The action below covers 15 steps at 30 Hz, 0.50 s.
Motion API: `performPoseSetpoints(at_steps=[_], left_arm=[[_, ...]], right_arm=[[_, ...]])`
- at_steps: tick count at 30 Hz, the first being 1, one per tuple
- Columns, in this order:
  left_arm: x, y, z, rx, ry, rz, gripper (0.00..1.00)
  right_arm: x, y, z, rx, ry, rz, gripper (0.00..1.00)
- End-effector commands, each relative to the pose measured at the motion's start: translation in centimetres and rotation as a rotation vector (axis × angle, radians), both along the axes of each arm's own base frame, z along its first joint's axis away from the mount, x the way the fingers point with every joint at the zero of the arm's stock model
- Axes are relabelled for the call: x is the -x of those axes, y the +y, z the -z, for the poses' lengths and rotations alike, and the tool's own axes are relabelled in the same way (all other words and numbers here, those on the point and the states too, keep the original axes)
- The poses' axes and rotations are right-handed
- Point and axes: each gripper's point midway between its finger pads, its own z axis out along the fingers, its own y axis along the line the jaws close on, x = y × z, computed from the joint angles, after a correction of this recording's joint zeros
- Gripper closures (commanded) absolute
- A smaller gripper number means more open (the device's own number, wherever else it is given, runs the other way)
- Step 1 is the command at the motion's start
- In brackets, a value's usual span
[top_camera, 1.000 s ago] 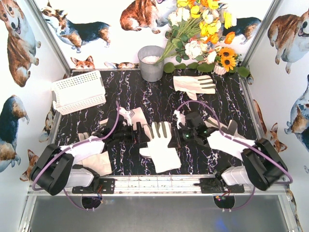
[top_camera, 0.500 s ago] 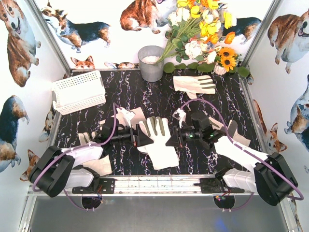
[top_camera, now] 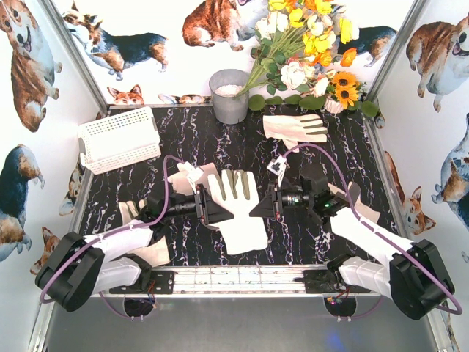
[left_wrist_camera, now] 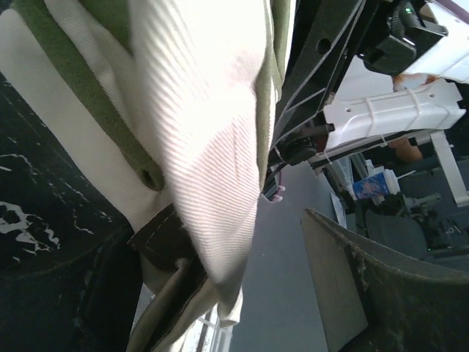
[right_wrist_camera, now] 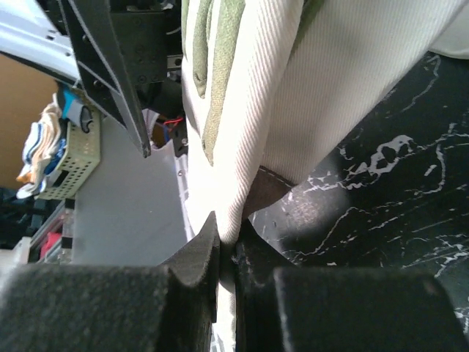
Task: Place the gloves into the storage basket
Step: Pick up the glove from the center of the board.
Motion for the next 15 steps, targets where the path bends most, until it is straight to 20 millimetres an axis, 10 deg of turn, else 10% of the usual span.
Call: performPoseSetpoints(at_steps=[1, 8, 15], left_arm=[[1.1, -0.4, -2.0, 0.064, -0.031, 0.058, 0.24], [2.2, -1.4, -3.1, 0.071, -0.025, 0.140, 0.27], [1.9, -1.0, -2.5, 0.052, -0.010, 0.083, 0.65]], right_arm=[[0.4, 0.6, -5.5, -0.133, -0.127, -0.093, 1.00], [1.1, 0.4, -7.0, -0.156, -0.137, -0.130, 1.00], [-0.1, 0.0, -6.0, -0.095, -0.176, -0.044, 1.00]])
